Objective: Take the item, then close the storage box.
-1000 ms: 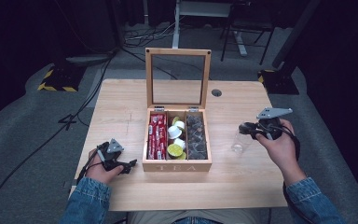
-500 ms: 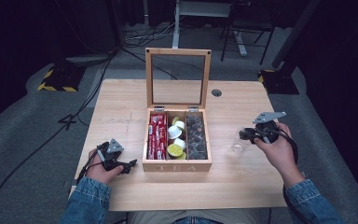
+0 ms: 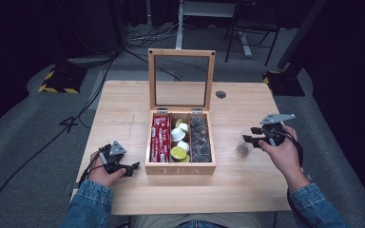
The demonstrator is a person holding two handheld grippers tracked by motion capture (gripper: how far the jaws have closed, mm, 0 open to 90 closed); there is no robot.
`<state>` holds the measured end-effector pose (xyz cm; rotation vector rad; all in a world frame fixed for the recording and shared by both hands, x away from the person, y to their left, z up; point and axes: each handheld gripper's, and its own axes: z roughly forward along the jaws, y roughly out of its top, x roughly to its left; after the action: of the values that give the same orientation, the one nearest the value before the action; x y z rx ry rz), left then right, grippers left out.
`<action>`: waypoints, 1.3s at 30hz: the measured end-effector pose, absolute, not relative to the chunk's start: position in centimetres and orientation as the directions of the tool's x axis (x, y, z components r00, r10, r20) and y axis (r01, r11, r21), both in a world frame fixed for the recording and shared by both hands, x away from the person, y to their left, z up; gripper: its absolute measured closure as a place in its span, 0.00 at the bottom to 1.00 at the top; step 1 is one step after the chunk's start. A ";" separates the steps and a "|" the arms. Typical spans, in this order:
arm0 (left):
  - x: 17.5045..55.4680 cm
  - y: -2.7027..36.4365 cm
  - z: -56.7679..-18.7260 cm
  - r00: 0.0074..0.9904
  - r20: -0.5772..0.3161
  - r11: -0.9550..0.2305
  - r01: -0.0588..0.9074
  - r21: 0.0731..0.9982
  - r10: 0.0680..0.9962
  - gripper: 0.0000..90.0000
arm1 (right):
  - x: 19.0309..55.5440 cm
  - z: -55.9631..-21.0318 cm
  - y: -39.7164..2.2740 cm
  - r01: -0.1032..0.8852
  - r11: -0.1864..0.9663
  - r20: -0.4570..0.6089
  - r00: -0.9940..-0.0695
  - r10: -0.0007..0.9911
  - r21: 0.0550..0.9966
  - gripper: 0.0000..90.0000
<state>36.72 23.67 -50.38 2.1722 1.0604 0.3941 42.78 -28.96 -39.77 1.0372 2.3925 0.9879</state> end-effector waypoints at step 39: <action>36.5 23.9 -50.4 0.577 -0.025 -0.404 0.601 0.689 0.816 0.16 | 49.2 -31.8 -23.0 0.335 0.340 -0.014 -0.694 0.720 0.879 0.36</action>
<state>36.53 23.90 -50.41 2.1461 1.1243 0.4186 49.16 -23.01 -31.84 0.9278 2.2080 1.3043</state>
